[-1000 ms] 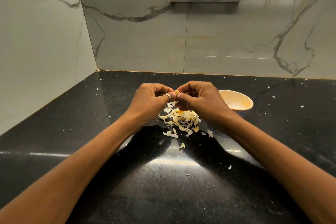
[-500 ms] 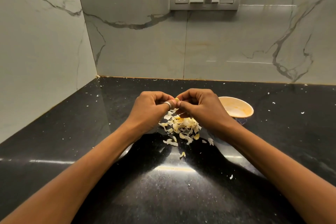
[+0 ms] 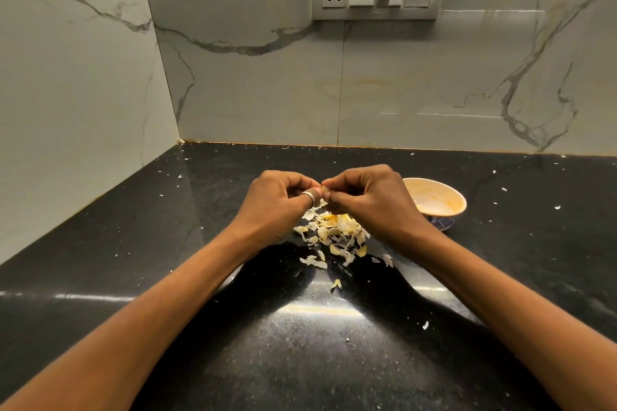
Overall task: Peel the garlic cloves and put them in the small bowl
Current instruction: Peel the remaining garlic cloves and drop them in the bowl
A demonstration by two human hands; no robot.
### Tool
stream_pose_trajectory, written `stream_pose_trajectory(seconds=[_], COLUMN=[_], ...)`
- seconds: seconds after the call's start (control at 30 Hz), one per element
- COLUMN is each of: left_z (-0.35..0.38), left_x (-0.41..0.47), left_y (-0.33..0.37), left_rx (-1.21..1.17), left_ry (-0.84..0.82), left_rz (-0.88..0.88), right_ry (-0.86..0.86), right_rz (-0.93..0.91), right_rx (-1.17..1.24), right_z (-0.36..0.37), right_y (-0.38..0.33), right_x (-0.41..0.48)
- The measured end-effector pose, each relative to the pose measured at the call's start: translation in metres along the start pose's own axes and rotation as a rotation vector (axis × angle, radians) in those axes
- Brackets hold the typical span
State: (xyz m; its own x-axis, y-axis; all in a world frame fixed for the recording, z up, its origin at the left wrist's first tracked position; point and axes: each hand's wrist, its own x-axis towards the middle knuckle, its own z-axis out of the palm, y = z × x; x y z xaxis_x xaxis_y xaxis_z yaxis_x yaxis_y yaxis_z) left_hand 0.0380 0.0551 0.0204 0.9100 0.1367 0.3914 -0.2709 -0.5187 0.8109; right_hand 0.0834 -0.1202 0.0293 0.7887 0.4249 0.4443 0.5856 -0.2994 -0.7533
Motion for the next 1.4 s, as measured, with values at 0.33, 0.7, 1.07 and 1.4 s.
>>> stream_pose_trajectory(seconds=[0.33,0.7,1.07,1.4], left_z=[0.001,0.001,-0.002,-0.002], left_x=[-0.002,-0.002,-0.001,-0.002], left_y=[0.001,0.005,0.006,0.006], left_rx=[0.051,-0.009,-0.013,-0.012], left_ry=[0.006,-0.001,0.004,0.008], left_rz=[0.014,-0.003,-0.03,-0.041], right_ry=[-0.01,-0.06,-0.043,-0.021], right_rz=[0.007,0.167,0.289,0.325], right_rx=[0.004,0.338,0.564,0.644], right_z=[0.002,0.0,-0.002,-0.006], right_y=[0.001,-0.003,-0.008,-0.009], right_x=[-0.003,-0.001,-0.001,0.003])
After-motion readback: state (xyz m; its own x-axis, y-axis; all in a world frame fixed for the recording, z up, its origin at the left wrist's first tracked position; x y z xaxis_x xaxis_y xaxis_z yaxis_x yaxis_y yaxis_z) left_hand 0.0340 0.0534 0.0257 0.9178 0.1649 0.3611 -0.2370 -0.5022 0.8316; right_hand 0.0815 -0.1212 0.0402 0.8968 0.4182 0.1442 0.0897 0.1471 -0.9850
